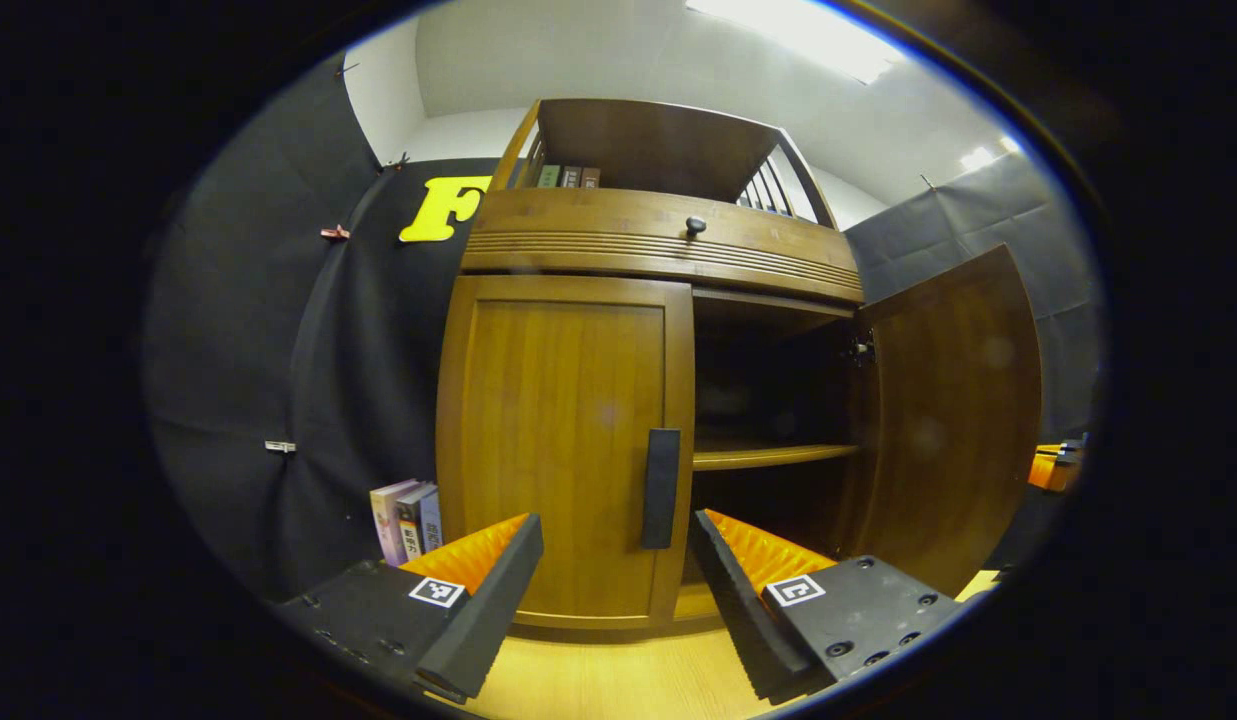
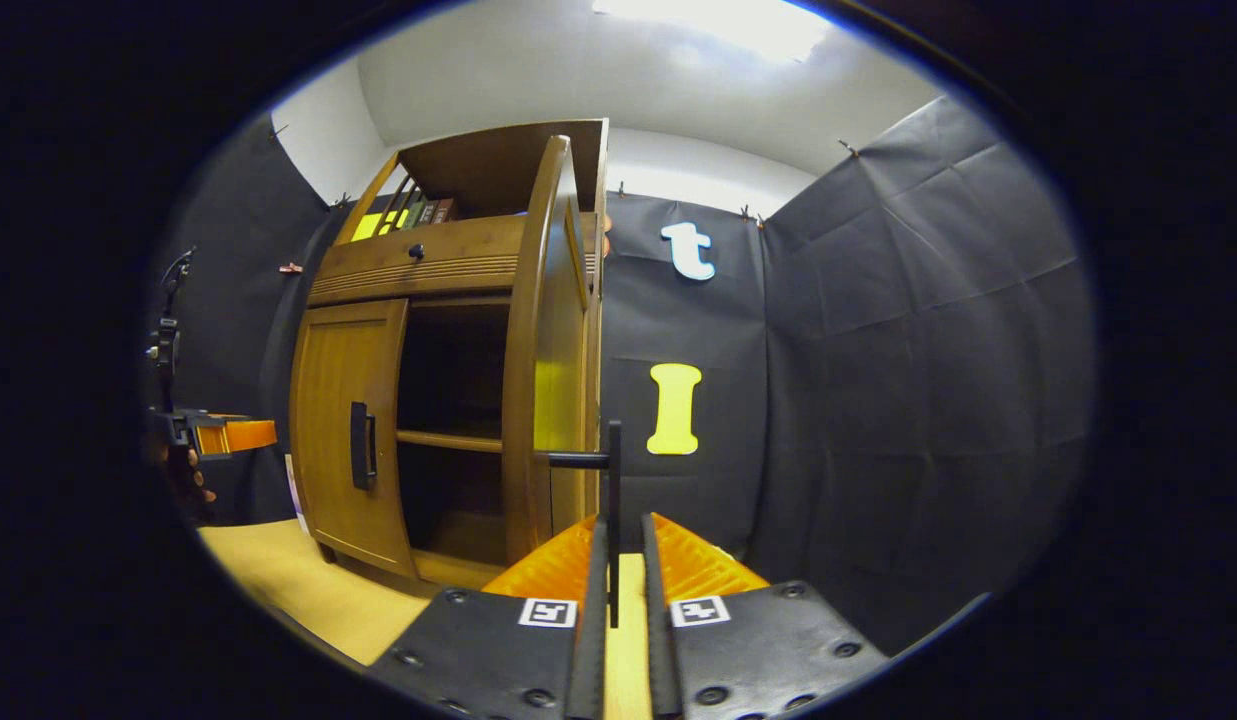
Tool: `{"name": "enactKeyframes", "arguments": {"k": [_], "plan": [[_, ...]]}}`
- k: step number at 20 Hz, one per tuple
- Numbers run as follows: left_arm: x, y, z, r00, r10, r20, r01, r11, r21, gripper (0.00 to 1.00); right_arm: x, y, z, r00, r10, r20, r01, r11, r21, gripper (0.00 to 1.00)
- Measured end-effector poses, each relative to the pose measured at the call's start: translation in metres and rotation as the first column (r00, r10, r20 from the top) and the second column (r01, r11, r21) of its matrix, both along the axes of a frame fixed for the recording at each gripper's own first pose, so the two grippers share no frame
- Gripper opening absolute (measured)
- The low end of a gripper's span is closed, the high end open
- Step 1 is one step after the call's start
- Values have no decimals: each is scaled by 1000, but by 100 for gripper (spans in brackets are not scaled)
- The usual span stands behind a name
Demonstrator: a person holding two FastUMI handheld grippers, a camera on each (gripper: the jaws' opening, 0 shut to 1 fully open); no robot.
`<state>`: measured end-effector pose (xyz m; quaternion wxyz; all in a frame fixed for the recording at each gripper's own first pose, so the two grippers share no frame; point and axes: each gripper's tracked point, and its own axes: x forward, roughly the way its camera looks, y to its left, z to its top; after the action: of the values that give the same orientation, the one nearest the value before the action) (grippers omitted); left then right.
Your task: Open the right door of the double-door shoe cabinet with the right hand, and open the left door with the left hand.
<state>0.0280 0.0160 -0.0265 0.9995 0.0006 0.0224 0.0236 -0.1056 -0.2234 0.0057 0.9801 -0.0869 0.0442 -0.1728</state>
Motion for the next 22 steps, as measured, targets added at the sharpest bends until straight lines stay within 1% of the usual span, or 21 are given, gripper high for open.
{"name": "enactKeyframes", "arguments": {"k": [1,2,3,4,5,6,7,8,9,10,11,12,13,14,15,16,17,19,21,22], "plan": [[7,-2,-5,1000,-11,-12,11,1000,-4,94,-10,-3,9,1000,-23,20,23,999,-25,29],[15,-3,-11,1000,-19,-22,18,1000,-7,92,-18,-8,19,998,-45,44,47,998,-42,36],[22,-3,-14,999,-21,-25,20,1000,-14,92,-32,-19,40,993,-93,73,98,994,-59,36],[30,-4,-16,1000,-22,-18,21,999,-27,92,-44,-26,50,986,-125,106,132,989,-60,50],[39,-4,-16,1000,-23,-6,23,999,-40,94,-55,-35,62,977,-165,137,173,984,-47,63],[47,-4,-15,1000,-25,2,25,999,-48,94,-72,-43,63,966,-203,163,211,977,-36,76],[57,-4,-14,1000,-25,12,26,999,-47,92,-82,-50,68,955,-237,178,246,969,-32,80],[68,-3,-13,1000,-20,23,21,999,-37,94,-90,-56,70,945,-271,184,282,959,-38,83],[80,1,-14,1000,-11,29,12,1000,-29,94,-98,-58,71,938,-291,186,305,951,-50,72],[91,1,-16,1000,-13,26,14,1000,-25,92,-102,-59,70,937,-301,179,315,947,-56,72],[102,0,-21,1000,-23,14,24,999,-27,94,-105,-54,65,940,-302,157,314,948,-58,81],[112,-3,-27,999,-37,4,37,999,-32,92,-107,-48,59,945,-301,129,311,948,-64,81],[121,-7,-31,999,-52,-3,52,998,-36,94,-110,-44,54,946,-305,108,314,946,-79,81],[130,-10,-33,998,-62,-4,62,997,-35,92,-116,-45,55,940,-326,98,336,936,-107,81],[132,-11,-36,997,-73,-2,73,997,-34,93,-119,-46,61,934,-342,102,354,924,-143,81],[139,-13,-38,997,-83,0,83,996,-34,92,-120,-44,68,931,-345,120,362,917,-170,81],[146,-17,-38,996,-92,4,92,995,-35,91,-122,-38,76,928,-346,141,367,914,-173,81],[156,-26,-35,994,-112,11,112,993,-42,84,-125,-33,78,922,-357,149,378,913,-151,81],[160,-30,-35,992,-126,22,126,991,-41,69,-132,-35,77,914,-383,133,401,900,-169,81],[160,-26,-36,993,-111,26,112,993,-39,61,-132,-34,74,915,-386,119,402,898,-179,81]]}}
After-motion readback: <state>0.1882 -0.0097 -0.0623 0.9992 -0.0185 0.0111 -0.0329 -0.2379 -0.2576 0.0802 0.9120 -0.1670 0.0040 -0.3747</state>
